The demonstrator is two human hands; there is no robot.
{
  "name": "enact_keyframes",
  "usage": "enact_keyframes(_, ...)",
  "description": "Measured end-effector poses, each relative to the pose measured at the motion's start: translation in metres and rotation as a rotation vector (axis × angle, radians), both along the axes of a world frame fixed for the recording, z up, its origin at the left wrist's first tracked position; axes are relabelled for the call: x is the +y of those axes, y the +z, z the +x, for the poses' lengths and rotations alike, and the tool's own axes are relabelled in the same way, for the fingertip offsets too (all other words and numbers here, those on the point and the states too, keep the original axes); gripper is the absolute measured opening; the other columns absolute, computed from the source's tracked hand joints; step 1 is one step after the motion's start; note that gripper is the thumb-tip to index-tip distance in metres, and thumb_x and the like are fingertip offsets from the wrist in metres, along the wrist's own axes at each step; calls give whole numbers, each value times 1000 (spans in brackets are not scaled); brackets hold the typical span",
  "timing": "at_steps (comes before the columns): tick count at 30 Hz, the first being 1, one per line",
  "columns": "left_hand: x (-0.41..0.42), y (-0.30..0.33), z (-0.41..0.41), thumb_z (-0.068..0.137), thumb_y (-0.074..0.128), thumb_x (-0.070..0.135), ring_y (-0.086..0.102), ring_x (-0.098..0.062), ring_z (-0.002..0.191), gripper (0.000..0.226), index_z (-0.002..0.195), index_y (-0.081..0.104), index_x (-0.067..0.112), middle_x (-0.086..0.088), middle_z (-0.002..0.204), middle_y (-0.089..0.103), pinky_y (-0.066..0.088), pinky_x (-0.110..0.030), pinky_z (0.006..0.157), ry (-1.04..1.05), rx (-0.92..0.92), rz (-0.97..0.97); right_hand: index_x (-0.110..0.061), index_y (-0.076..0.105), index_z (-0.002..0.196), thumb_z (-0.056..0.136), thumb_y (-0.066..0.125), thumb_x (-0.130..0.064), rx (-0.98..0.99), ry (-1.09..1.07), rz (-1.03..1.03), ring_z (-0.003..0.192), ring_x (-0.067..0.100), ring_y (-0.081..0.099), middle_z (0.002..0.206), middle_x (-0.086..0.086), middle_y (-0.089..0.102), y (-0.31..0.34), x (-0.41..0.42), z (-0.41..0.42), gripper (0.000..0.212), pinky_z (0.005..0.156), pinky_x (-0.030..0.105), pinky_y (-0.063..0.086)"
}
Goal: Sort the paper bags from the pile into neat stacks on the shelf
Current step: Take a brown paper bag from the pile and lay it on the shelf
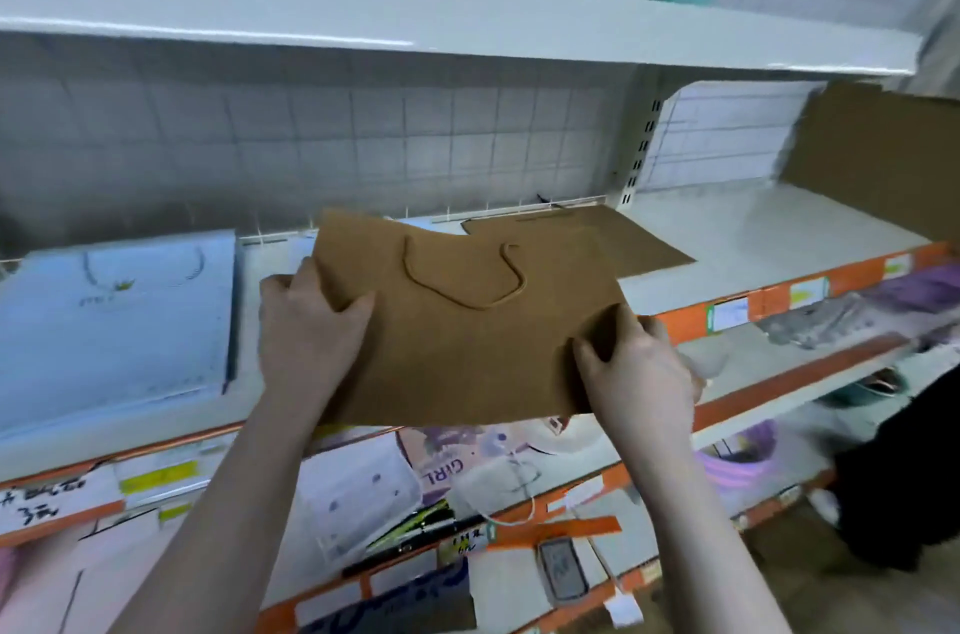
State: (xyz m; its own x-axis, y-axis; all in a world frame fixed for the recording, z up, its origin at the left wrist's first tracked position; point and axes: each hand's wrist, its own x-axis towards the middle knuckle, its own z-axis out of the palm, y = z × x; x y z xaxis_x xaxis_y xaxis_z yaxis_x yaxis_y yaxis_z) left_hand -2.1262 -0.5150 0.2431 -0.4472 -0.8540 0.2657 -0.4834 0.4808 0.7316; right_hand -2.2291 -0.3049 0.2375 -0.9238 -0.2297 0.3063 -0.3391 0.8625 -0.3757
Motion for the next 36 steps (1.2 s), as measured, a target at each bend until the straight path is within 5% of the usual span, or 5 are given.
enact_keyframes(9, 57, -7, -126, 83, 65, 33, 47, -38, 111, 46, 116, 53, 5, -20, 120, 43, 38, -38, 93, 128, 23, 42, -9, 53, 109, 89, 54, -36, -6, 225, -52, 98, 32, 52, 108, 14, 54, -10, 34, -173, 33, 83, 39, 43)
enact_keyframes(17, 114, -6, -216, 85, 63, 33, 49, -35, 114, 52, 128, 50, 8, -17, 127, 43, 37, -34, 96, 234, -57, 72, -9, 51, 116, 91, 49, -35, -50, 370, -18, 102, 31, 52, 114, 13, 52, -4, 59, -294, 36, 82, 36, 42)
enact_keyframes(26, 107, -25, -262, 85, 61, 40, 45, -34, 120, 56, 133, 50, 13, -14, 127, 54, 38, -43, 102, 275, -161, 48, -8, 49, 117, 94, 45, -34, -115, 472, 53, 112, 29, 42, 123, 15, 49, -18, 58, -344, 35, 95, 35, 34)
enact_keyframes(36, 91, -46, -282, 88, 58, 37, 45, -32, 120, 49, 128, 51, 9, -11, 128, 54, 39, -39, 97, 263, -287, 85, -5, 52, 110, 93, 44, -34, -112, 453, 151, 108, 29, 46, 117, 15, 54, -36, 38, -368, 35, 90, 34, 37)
